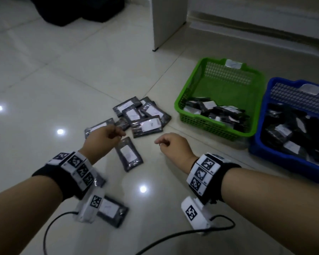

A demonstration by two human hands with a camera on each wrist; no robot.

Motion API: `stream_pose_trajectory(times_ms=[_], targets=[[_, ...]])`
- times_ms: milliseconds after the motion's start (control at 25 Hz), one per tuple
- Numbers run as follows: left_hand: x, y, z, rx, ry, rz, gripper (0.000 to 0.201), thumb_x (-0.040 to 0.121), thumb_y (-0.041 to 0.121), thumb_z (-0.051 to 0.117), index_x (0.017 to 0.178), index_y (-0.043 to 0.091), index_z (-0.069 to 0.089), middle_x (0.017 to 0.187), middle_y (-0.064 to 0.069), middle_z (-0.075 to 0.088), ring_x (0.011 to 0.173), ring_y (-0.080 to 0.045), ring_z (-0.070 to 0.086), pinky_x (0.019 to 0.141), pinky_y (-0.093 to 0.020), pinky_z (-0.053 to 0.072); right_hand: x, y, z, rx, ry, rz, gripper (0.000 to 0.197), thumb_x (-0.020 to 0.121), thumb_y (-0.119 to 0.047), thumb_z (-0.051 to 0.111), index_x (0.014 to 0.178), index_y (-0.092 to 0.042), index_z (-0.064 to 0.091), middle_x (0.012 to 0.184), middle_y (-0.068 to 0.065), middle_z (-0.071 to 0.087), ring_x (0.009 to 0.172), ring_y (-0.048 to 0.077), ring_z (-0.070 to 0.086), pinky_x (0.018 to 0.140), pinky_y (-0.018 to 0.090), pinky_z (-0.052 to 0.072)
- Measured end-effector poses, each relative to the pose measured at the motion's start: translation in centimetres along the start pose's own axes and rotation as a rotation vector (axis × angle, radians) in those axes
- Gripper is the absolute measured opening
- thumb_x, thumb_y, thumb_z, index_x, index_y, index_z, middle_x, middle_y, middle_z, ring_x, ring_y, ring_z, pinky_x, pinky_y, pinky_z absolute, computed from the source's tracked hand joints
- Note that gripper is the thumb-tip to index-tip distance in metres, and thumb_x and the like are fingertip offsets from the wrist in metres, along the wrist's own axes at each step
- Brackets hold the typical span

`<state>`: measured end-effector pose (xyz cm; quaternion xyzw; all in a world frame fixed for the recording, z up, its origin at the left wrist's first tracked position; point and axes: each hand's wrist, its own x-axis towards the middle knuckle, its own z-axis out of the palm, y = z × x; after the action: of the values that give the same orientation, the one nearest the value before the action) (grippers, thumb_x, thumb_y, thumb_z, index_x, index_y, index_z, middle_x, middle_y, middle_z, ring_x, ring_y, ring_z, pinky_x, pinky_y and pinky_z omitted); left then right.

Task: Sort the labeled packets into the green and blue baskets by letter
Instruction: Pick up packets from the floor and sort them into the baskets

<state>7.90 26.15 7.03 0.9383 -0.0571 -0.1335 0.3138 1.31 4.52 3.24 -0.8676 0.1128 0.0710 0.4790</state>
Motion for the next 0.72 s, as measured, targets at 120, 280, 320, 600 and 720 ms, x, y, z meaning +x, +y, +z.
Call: stream_pose_trajectory(times_ms=[120,280,320,600,720], targets=[[-1.2,-5.9,-0.9,0.146,0.047,-0.054,0.022,0.078,0.017,0.07,0.098,0.027,0.068,0.108,0.0,0.062,0.1,-0.022,0.058,0.084,-0.027,0.042,1.1,-1.8,4.8,-0.076,-0.084,0.05,0.025,0.088,-0.013,0.058,0.112,-0.014,0.067,0.118,0.004,0.063,0.106,0.017,0.06,0.091,0.02,0.045],[-3.3,-12.1,-0.7,0.299,-0.02,-0.186,0.063,0.06,0.045,0.077,0.118,0.031,0.057,0.125,-0.002,0.048,0.115,-0.029,0.047,0.097,-0.042,0.042,2.0,-2.7,9.8,-0.302,-0.102,0.126,0.056,0.079,-0.036,0.072,0.125,-0.01,0.053,0.124,0.013,0.05,0.115,0.028,0.051,0.098,0.036,0.045],[-3.7,-12.4,-0.4,0.302,-0.047,-0.193,0.07,0.058,0.046,0.079,0.121,0.03,0.054,0.129,-0.002,0.046,0.116,-0.029,0.046,0.097,-0.044,0.042,1.9,-2.5,10.1,-0.362,-0.087,0.145,0.061,0.076,-0.039,0.074,0.124,-0.009,0.051,0.124,0.013,0.047,0.116,0.029,0.047,0.099,0.037,0.043],[-5.5,-14.1,-0.3,0.359,-0.149,-0.104,0.077,0.065,0.044,0.08,0.133,0.028,0.049,0.14,-0.001,0.034,0.127,-0.027,0.031,0.108,-0.041,0.034,2.0,-2.3,11.3,-0.352,-0.03,0.178,0.06,0.069,-0.027,0.08,0.117,-0.008,0.048,0.121,0.014,0.051,0.113,0.03,0.048,0.096,0.035,0.04],[-5.1,-13.8,-0.7,0.495,-0.192,-0.15,0.064,0.06,0.056,0.078,0.111,0.029,0.052,0.129,0.0,0.041,0.116,-0.027,0.041,0.097,-0.04,0.04,2.3,-2.0,11.4,-0.364,-0.096,0.251,0.069,0.065,-0.031,0.081,0.122,-0.009,0.048,0.122,0.014,0.052,0.112,0.032,0.052,0.096,0.037,0.045]])
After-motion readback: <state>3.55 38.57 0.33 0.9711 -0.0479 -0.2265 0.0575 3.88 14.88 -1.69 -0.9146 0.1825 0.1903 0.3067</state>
